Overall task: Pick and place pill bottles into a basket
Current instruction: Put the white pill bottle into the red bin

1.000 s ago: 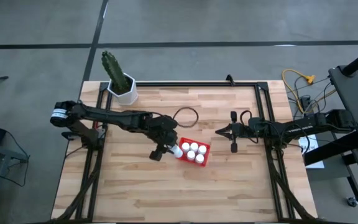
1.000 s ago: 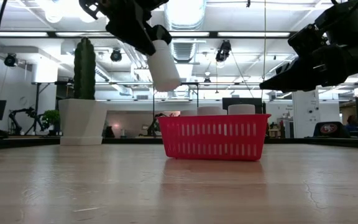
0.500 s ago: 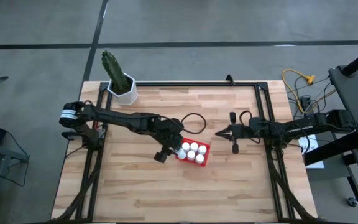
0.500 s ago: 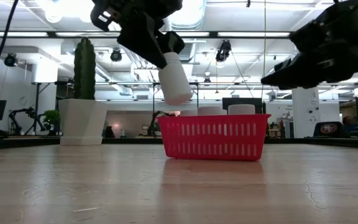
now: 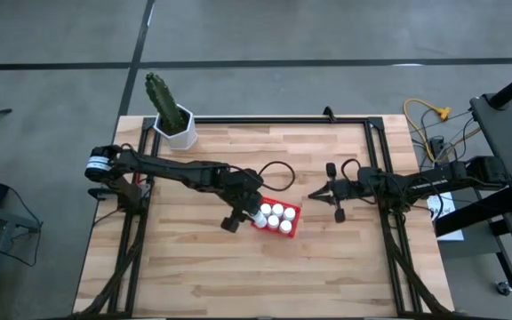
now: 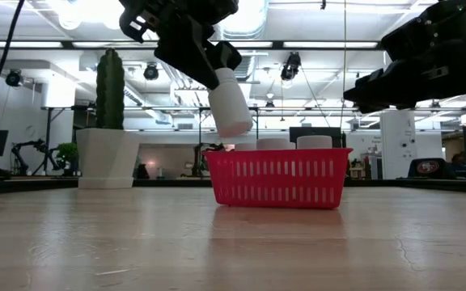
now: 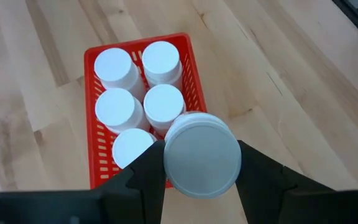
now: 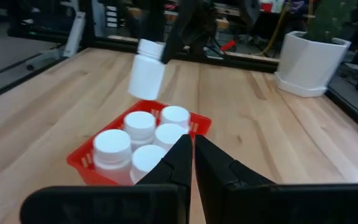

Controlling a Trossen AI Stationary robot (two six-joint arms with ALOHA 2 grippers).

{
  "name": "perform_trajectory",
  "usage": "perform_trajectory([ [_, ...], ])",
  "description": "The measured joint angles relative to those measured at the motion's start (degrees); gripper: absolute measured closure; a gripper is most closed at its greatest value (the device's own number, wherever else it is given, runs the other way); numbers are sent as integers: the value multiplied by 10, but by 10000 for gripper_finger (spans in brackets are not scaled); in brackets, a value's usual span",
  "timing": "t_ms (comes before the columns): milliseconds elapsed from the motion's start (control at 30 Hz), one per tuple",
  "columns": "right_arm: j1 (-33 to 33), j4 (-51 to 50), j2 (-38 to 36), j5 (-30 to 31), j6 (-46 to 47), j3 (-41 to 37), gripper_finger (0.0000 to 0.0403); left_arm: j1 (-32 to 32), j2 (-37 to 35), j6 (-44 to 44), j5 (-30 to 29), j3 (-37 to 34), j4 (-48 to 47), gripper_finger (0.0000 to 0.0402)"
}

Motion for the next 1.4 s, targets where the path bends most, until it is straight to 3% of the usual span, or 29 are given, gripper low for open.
perform_trajectory([
  [167,0,3,0,-29,0,0,394,0,6,1,3,0,9,260],
  [1400,0,4,3,-29,-2,-4,394,0,70,25,3,11,-9,260],
])
